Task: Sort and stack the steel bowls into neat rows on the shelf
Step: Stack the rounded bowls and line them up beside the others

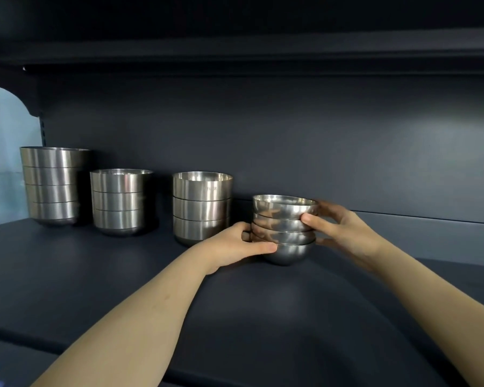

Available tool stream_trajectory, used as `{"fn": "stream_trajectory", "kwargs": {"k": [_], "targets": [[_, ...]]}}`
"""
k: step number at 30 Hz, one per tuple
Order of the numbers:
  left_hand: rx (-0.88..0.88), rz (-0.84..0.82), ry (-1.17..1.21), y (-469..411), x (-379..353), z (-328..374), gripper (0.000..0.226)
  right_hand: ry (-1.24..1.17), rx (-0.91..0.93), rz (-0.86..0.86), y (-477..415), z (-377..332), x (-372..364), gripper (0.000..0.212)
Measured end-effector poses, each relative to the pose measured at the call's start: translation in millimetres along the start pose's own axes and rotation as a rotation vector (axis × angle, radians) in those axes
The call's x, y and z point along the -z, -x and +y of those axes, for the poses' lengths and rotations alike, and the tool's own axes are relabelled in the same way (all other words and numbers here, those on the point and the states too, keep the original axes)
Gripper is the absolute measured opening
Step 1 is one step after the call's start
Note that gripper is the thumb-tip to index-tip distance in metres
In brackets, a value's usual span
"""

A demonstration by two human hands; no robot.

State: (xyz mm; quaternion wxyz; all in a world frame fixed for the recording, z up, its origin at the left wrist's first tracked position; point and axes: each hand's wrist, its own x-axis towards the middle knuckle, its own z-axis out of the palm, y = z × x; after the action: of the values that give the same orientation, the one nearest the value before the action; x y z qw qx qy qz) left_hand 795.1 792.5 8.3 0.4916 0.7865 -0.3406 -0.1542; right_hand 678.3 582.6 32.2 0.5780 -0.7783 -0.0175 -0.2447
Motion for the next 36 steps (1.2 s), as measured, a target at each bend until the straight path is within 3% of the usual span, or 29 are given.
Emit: {"fn": "stream_trajectory", "kwargs": {"k": [4, 9, 15, 23, 26, 31, 36], "targets": [[-0.030, 0.019, -0.002, -4, 0, -4, 0.060, 0.132, 0.032, 0.054, 4, 0, -5, 0.058], [-0.037, 0.066, -0.024, -5, -1, -2, 0.076, 0.164, 0.024, 0.065, 7, 2, -6, 0.032], [-0.072, 0.153, -0.048, -15, 1, -8, 0.060, 0.255, -0.022, 0.172, 3, 6, 3, 0.044], [-0.087, 0.225, -0.200, -16, -7, -7, 0.062, 0.389, -0.008, 0.210, -1, 13, -4, 0.041], [-0.063, 0.195, -0.331, -12, -6, -1, 0.061, 0.435, -0.025, 0.218, 1, 9, -4, 0.050], [-0.009, 0.151, -0.585, 12, 4, 17, 0.064, 0.829, -0.002, 0.088, 19, -19, 9, 0.067], [-0.014, 0.093, -0.842, 53, -9, 44, 0.057, 1.059, -0.127, -0.049, 54, -52, 23, 0.075]]}}
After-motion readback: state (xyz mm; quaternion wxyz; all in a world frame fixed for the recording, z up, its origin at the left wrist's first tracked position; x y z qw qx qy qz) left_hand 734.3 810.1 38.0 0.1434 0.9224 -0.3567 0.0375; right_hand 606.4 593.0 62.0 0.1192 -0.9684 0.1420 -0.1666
